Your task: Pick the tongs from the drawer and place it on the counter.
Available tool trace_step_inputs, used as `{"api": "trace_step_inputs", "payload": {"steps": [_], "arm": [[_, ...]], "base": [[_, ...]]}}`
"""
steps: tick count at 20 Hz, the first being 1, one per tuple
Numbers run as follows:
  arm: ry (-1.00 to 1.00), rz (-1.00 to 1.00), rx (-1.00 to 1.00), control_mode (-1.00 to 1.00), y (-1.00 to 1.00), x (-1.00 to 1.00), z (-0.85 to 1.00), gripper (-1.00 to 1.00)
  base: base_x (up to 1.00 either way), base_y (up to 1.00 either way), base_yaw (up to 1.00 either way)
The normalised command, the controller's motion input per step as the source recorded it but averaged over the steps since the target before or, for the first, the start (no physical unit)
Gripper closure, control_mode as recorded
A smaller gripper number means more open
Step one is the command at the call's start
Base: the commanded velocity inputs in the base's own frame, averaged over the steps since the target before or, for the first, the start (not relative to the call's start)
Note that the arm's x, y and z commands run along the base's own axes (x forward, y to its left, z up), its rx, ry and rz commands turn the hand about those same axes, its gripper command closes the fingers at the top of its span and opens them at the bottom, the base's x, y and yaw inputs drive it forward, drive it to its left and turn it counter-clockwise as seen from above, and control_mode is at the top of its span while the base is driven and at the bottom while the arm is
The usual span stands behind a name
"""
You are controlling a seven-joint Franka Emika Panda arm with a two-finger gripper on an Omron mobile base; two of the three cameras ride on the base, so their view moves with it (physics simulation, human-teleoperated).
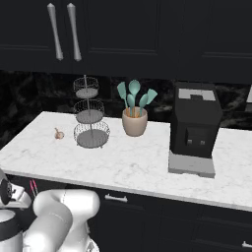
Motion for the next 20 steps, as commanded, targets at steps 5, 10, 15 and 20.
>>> {"api": "trace_step_inputs", "payload": {"steps": [5,10,15,20], "arm": [[0.09,0.0,-0.03,-1.0,0.27,0.13,-0.28,-1.0],[0.11,0.01,0.0,-1.0,0.14,-0.9,-0.12,-1.0],[0.15,0.03,0.0,-1.0,0.04,-1.0,-0.17,-1.0],[0.19,0.02,-0.04,-1.0,0.0,-1.0,-0.01,-1.0]], "base": [[0.0,0.0,0.0],[0.0,0.0,0.0],[0.0,0.0,0.0],[0.0,0.0,0.0]]}}
